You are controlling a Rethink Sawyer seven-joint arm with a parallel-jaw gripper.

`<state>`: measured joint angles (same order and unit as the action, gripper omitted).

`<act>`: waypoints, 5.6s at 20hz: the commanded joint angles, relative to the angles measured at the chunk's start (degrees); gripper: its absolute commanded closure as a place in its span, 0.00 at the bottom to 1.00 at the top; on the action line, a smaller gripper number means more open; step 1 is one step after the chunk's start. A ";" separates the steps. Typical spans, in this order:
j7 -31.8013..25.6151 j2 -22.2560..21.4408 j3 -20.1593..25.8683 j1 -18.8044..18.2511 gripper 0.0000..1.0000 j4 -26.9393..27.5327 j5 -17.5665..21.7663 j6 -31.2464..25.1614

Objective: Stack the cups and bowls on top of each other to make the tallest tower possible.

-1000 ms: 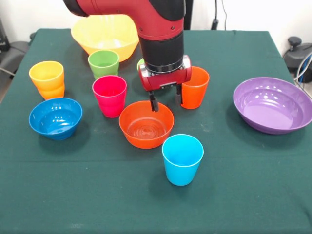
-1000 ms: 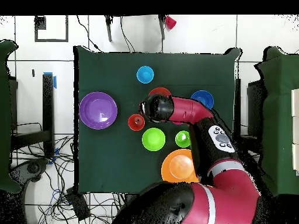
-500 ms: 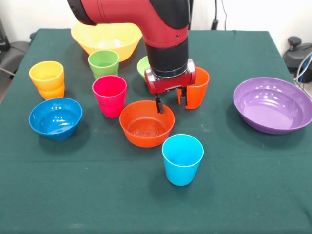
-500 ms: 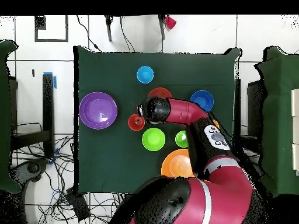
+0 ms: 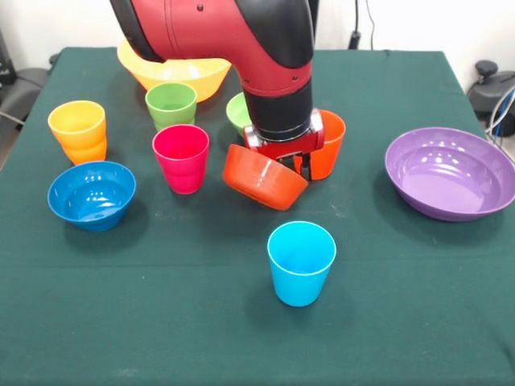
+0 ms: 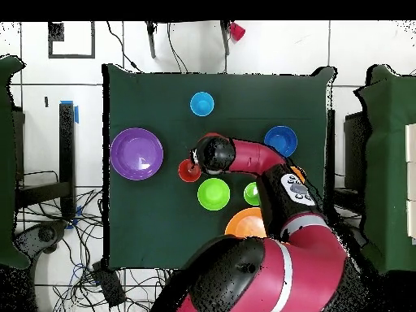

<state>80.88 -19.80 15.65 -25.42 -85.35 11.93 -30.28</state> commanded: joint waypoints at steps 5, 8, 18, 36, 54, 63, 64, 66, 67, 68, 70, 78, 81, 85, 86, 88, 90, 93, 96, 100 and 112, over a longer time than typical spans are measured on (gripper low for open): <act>-4.87 6.34 4.99 -0.13 0.00 7.10 3.84 -1.68; -4.37 6.16 4.89 -0.14 0.00 7.48 3.52 -2.35; -2.27 3.83 4.51 0.16 0.00 6.47 2.73 -3.86; -1.87 -4.14 3.41 1.11 0.00 4.89 2.81 -12.21; 4.21 -1.29 -5.04 8.34 0.00 12.58 11.31 -3.71; 7.42 0.12 -7.88 10.16 0.00 11.41 10.78 1.95; 7.33 0.02 -8.09 10.28 0.00 11.19 10.51 1.96; 6.77 -0.10 -8.25 10.22 0.00 10.86 10.06 2.06; 6.47 0.28 -8.32 10.16 0.00 10.81 10.10 2.50; 6.28 0.42 -8.37 10.11 0.00 10.81 9.93 2.63; 5.93 0.77 -8.45 10.07 0.00 11.25 9.62 2.12; 0.91 -2.94 -5.92 7.55 0.00 8.30 7.70 -2.83; -1.20 -7.48 -5.57 6.50 0.00 5.71 6.75 -6.84; -1.63 -7.11 -4.78 5.76 0.00 5.23 7.09 -6.08; -1.58 -7.03 -4.69 5.68 0.00 5.14 7.23 -5.93; -1.32 -7.16 -4.47 5.60 0.00 4.74 7.30 -5.83; -1.45 -7.26 -4.17 5.34 0.00 4.31 7.50 -5.59; -1.89 -6.70 -3.43 4.70 0.00 4.18 7.64 -5.04; -2.23 -6.48 -2.92 3.97 0.00 3.75 7.85 -4.35; -1.80 -6.18 -2.75 3.27 0.00 2.70 8.74 -2.07; -2.87 -2.74 -0.87 2.07 0.00 5.16 9.53 -0.06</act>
<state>80.88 -26.01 8.22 -22.68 -78.26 19.19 -31.30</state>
